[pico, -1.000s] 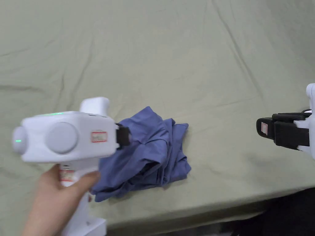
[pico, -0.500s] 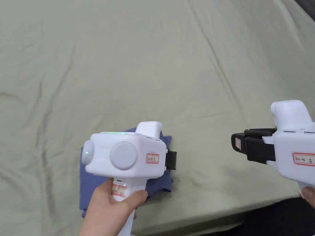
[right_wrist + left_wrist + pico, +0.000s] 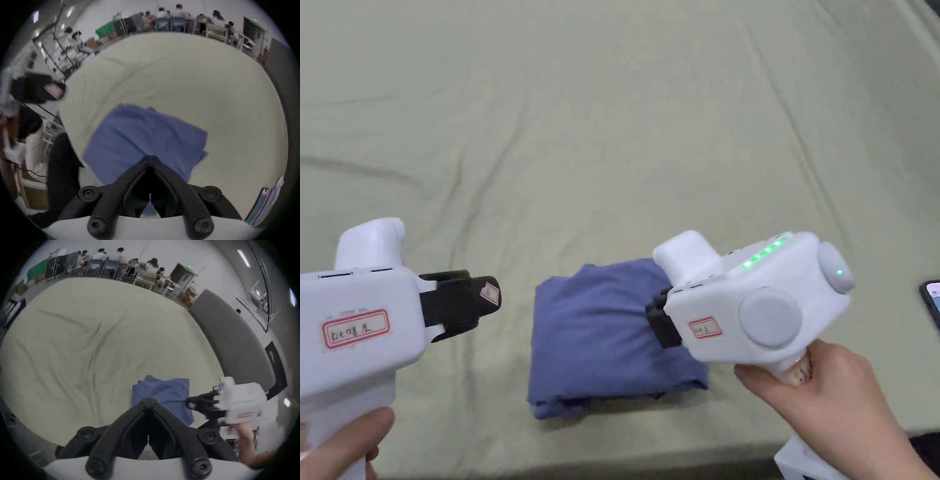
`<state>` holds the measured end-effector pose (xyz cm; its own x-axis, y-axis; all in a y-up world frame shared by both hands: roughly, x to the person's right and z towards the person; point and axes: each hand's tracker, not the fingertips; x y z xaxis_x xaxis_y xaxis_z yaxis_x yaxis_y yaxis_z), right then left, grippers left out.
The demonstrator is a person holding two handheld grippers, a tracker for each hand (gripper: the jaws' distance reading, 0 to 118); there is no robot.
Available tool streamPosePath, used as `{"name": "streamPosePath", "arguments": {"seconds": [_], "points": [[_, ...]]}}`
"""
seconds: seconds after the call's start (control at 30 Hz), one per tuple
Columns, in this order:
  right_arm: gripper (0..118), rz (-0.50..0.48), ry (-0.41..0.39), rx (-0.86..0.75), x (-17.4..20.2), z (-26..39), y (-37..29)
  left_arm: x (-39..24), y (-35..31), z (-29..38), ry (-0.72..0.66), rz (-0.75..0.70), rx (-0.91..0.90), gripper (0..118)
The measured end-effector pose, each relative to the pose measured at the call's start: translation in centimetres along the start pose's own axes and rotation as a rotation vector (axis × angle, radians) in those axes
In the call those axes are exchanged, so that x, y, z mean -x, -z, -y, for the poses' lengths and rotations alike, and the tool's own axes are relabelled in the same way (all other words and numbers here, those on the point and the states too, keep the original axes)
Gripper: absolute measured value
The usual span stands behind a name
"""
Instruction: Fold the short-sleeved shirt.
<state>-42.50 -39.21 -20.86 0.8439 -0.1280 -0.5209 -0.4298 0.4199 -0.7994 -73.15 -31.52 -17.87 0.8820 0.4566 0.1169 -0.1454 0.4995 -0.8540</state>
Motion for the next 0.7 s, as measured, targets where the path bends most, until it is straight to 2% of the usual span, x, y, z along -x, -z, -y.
{"name": "streamPosePath", "arguments": {"seconds": [0.07,0.1,0.13,0.17,0.2,0.3,0.43,0.47,0.5,0.53,0.57,0.6,0.63,0.67,0.7], "points": [[2,0.022,0.006,0.049,-0.6,0.4,2.6,1.5,2.3,0.4,-0.066,0.095,0.048,0],[2,0.014,0.024,0.051,-1.0,0.5,3.2,2.3,3.7,0.7,-0.071,0.151,0.063,9],[2,-0.015,0.049,0.022,-1.4,0.4,2.7,3.0,5.1,1.2,-0.073,0.18,0.065,67],[2,-0.035,0.073,0.004,-1.7,0.2,1.9,3.4,7.0,1.4,-0.065,0.171,0.086,109],[2,-0.042,0.073,0.005,-2.0,0.0,1.6,3.9,8.5,1.8,-0.064,0.174,0.129,118],[2,-0.071,0.077,0.016,-2.8,0.2,1.4,5.3,11.8,2.3,-0.158,0.205,0.195,118],[2,-0.124,0.125,0.005,-3.7,0.6,1.8,3.0,16.0,3.4,-0.105,0.397,0.26,118],[2,-0.129,0.127,0.003,-3.8,0.6,1.8,2.2,17.0,3.8,-0.092,0.39,0.286,118],[2,-0.132,0.128,0.004,-3.9,0.6,1.8,1.3,17.2,3.7,-0.027,0.303,0.309,118],[2,-0.133,0.128,0.003,-3.6,0.6,1.7,1.0,16.7,3.7,0.043,0.273,0.267,112],[2,-0.13,0.126,0.0,-3.6,0.7,1.7,1.7,17.0,3.2,0.048,0.29,0.275,83],[2,-0.124,0.119,-0.003,-3.5,0.7,1.8,2.3,16.5,2.7,-0.004,0.267,0.265,41],[2,-0.115,0.114,-0.008,-3.3,0.8,1.9,3.2,16.0,2.3,-0.038,0.257,0.223,38],[2,-0.16,0.126,-0.043,-3.2,0.8,1.9,4.5,16.1,2.0,-0.149,0.362,0.222,38],[2,-0.155,0.134,-0.048,-2.9,0.8,1.9,4.5,15.5,2.2,-0.165,0.356,0.269,38]]}}
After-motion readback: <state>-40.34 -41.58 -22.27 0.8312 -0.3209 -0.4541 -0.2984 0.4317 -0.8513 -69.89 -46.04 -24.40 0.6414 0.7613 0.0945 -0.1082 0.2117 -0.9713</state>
